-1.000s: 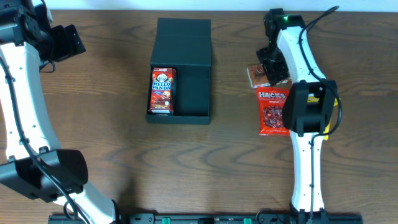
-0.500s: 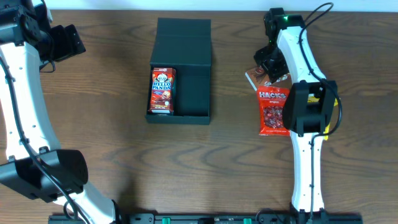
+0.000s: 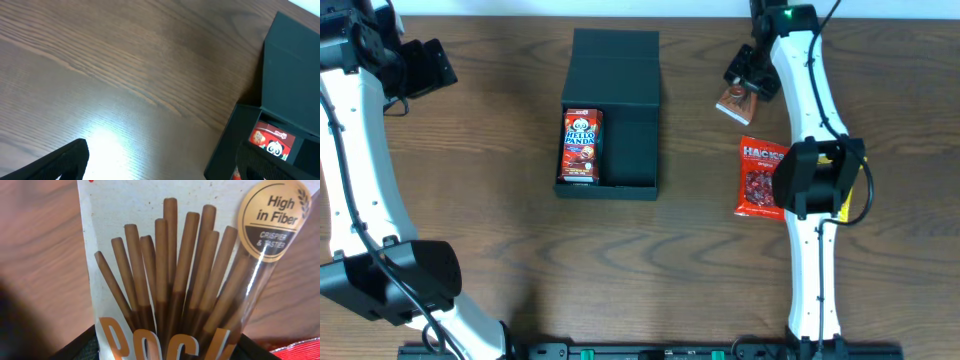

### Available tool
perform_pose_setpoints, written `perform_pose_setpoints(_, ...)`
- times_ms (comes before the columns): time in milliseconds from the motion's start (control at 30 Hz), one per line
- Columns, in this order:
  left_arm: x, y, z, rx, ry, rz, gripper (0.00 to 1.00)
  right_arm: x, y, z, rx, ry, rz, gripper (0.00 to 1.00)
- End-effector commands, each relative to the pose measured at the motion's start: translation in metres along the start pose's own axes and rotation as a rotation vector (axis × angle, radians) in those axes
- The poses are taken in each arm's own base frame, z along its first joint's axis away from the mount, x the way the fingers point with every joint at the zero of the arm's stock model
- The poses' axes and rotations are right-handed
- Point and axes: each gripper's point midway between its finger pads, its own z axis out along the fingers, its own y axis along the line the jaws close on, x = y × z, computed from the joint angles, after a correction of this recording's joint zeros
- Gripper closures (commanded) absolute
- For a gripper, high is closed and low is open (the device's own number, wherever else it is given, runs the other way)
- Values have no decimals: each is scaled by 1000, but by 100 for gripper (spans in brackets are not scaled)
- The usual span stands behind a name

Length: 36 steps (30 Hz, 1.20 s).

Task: Pack container
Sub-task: 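Carry the Pocky box left and lower it beside the Meiji box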

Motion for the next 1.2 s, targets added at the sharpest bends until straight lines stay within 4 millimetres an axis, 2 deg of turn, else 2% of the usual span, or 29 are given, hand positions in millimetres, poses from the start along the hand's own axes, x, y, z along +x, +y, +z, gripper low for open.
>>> perform_pose_setpoints(0, 1, 5, 5, -16, 12, -13, 5, 14, 49, -68, -137, -76, -263, 48)
perform_pose_setpoints(100, 2, 5, 5, -16, 13, -13, 5, 42, 75, -96, -172, -78, -367, 46)
perform_pose_setpoints(200, 2, 4, 5, -16, 13, -13, 5, 82, 102, -112, -182, -53, -481, 44)
perform_pose_setpoints(267, 2, 5, 5, -16, 15, -13, 5, 116, 120, -114, -191, -3, -544, 44)
perform_pose_setpoints(367, 3, 5, 5, -16, 17, -13, 5, 154, 137, -110, -191, 56, -608, 47)
perform_pose_setpoints(500, 4, 5, 5, -17, 22, -13, 5, 197, 154, -104, -171, 103, -689, 48)
perform_pose_setpoints(567, 5, 5, 5, -18, 27, -13, 5, 212, 155, -94, -114, 118, -665, 49)
perform_pose_setpoints(667, 6, 5, 5, -19, 32, -14, 5, 228, 148, -73, -38, 159, -599, 45)
perform_pose_setpoints(867, 6, 5, 5, -19, 32, -14, 5, 232, 130, -38, 53, 209, -406, 49)
perform_pose_setpoints(967, 5, 5, 5, -19, 29, -13, 5, 230, 133, -25, 43, 199, -387, 50)
perform_pose_setpoints(1167, 5, 5, 5, -18, 28, -13, 5, 226, 147, -20, -2, 161, -384, 46)
